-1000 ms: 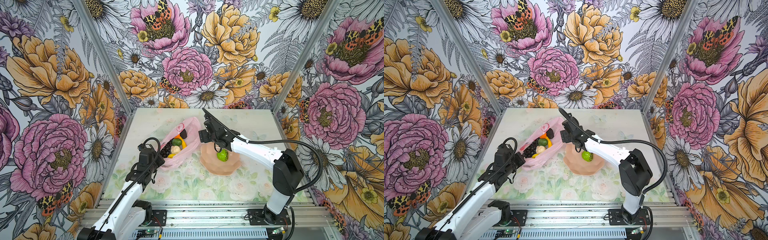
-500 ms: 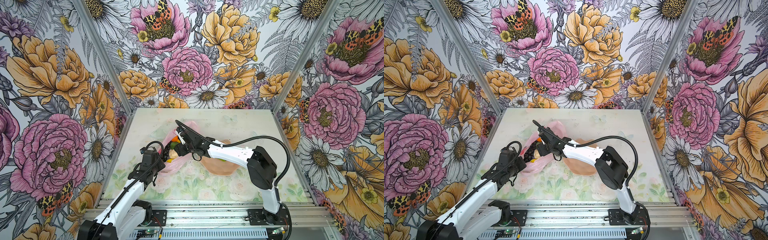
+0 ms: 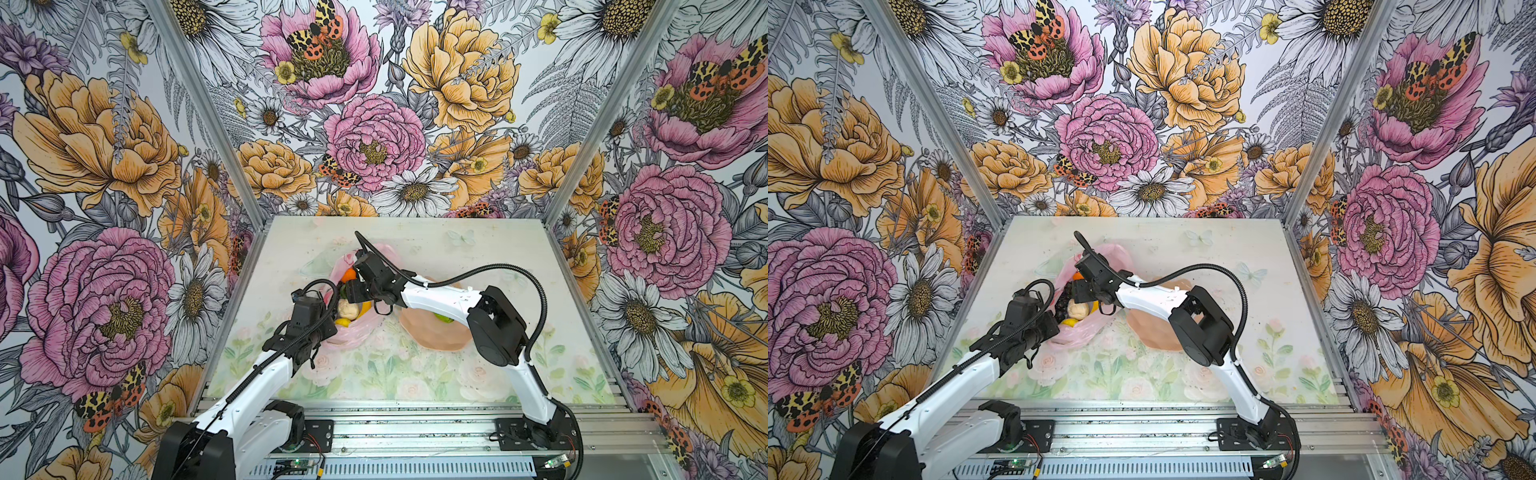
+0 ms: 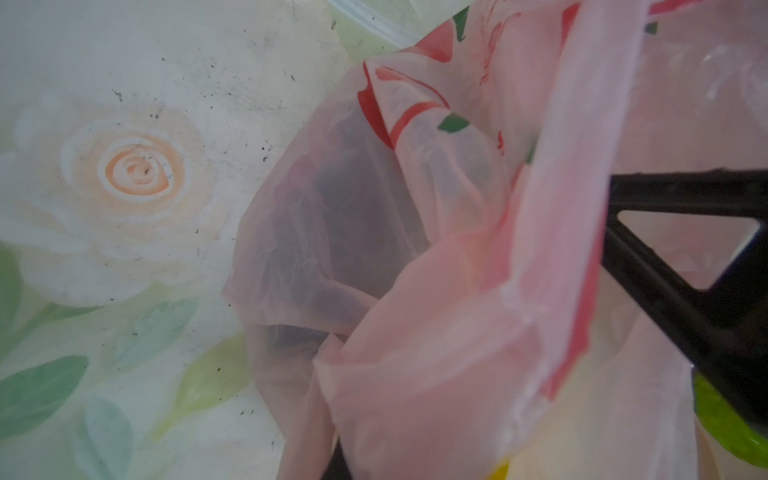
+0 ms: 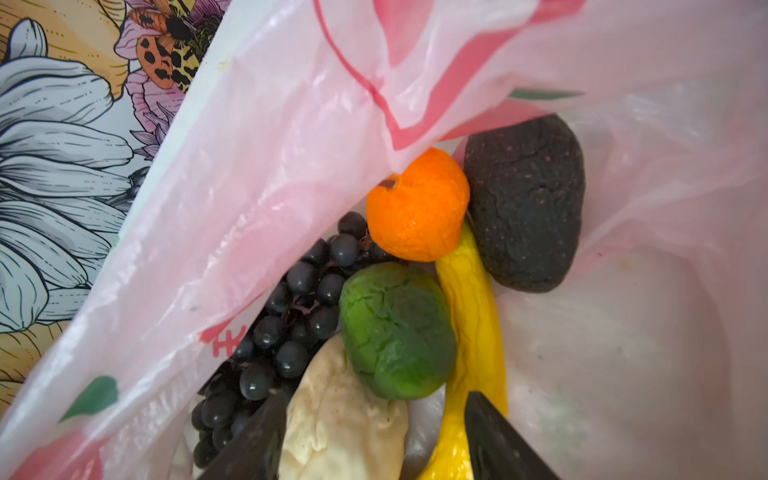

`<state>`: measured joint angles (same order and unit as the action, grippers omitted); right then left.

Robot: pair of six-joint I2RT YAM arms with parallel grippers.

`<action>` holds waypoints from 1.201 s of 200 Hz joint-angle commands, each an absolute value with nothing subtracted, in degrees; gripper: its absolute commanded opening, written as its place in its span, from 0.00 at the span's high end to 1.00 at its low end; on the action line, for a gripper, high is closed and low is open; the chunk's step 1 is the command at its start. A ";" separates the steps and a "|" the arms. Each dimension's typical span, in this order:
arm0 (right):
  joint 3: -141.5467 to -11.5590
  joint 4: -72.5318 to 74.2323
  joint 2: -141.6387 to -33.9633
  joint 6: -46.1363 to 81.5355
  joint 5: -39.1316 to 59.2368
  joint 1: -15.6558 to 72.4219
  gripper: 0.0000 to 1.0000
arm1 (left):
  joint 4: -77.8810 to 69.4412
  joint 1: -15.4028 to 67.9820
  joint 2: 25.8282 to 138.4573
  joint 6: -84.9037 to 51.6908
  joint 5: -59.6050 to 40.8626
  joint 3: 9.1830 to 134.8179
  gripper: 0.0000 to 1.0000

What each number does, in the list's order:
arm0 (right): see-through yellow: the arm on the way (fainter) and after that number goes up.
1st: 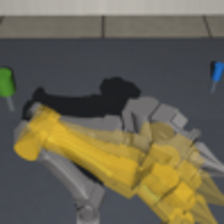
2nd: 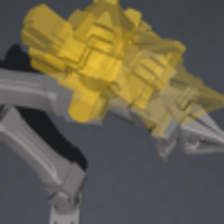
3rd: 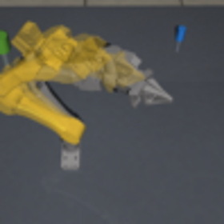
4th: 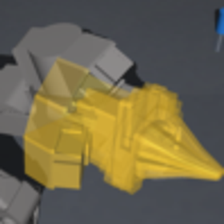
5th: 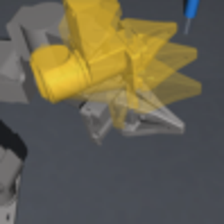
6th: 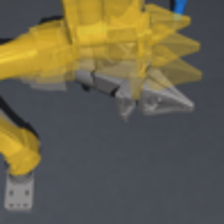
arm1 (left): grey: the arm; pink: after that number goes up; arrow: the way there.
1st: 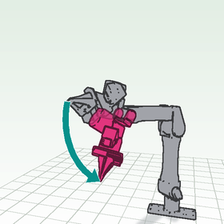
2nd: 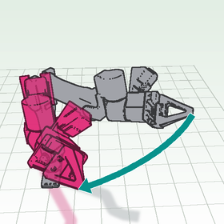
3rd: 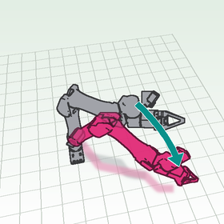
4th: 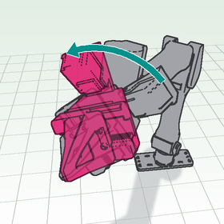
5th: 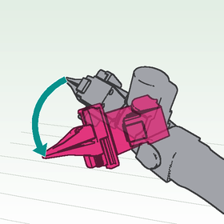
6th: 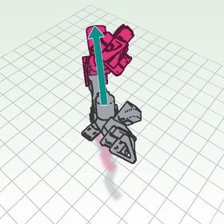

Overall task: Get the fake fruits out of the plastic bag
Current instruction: 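Move the right gripper back into the bag mouth while the left holds the bag, then close the right gripper on the dark green fruit inside the bag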

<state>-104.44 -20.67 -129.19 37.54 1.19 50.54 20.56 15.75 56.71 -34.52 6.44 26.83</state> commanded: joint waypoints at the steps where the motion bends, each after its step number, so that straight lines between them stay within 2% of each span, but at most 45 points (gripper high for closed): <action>1: -106.35 -20.52 -131.37 42.58 -0.87 50.10 0.30 | 19.16 16.82 57.11 -33.20 7.36 28.65 0.99; 80: -111.99 -20.62 -137.52 47.94 -0.58 50.01 0.33 | 19.13 17.57 57.22 -32.96 7.94 28.85 0.99; 172: -117.16 -21.09 -142.10 47.43 0.52 48.97 0.34 | 19.14 17.58 56.99 -32.91 8.16 28.85 0.99; 201: -116.92 -21.19 -141.20 46.35 0.27 48.78 0.40 | 19.09 17.57 57.13 -32.95 8.13 28.85 0.99; 240: -116.49 -21.55 -138.44 43.90 0.00 48.78 0.43 | 18.69 17.57 58.48 -32.96 8.61 29.31 0.99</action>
<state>-115.15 -20.97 -141.16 46.26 0.49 49.15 20.49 17.12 57.32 -33.91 6.81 27.22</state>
